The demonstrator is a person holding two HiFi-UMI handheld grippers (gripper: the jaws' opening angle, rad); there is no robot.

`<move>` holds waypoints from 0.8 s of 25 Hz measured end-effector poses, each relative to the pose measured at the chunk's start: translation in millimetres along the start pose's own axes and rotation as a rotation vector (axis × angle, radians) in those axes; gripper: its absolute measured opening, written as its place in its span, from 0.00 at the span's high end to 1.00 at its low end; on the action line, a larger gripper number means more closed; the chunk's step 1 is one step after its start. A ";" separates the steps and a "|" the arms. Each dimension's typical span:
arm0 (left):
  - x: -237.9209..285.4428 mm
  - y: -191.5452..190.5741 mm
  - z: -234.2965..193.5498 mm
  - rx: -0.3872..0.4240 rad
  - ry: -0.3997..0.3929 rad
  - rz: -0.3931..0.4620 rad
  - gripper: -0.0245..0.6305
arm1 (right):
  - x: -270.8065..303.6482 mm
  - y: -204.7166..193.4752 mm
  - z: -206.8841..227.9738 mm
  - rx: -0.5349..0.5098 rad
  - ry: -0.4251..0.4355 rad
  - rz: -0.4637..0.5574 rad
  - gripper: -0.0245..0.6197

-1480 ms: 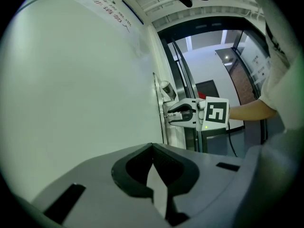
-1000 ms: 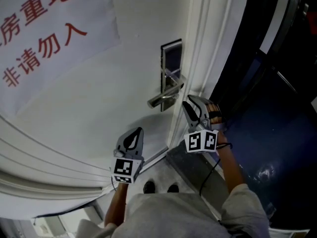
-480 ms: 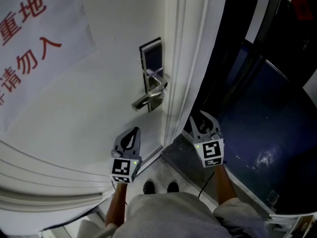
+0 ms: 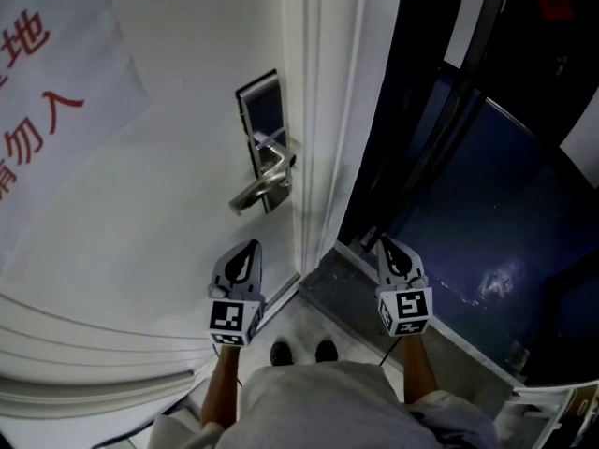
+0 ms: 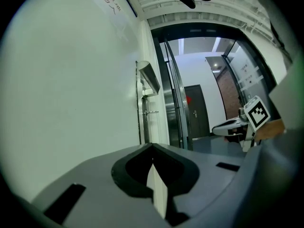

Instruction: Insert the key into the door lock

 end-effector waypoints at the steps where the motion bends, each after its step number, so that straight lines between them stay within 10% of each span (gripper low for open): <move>1: 0.5 -0.6 0.0 -0.002 -0.002 -0.001 0.94 | -2.3 -3.2 1.5 0.015 -0.002 -0.004 0.92; 20: 4.7 -10.0 -4.3 -0.023 -0.003 -0.013 0.94 | -2.3 -4.5 5.6 0.041 -0.035 0.016 0.93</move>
Point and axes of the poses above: the fingertips, and each gripper's own axes: x forward along the fingers, z to its right, y out of its top, the point moved 1 cm from there along -x, backward along the fingers, and after that the axes turned 11 degrees about -z, right-handed, at the moved point
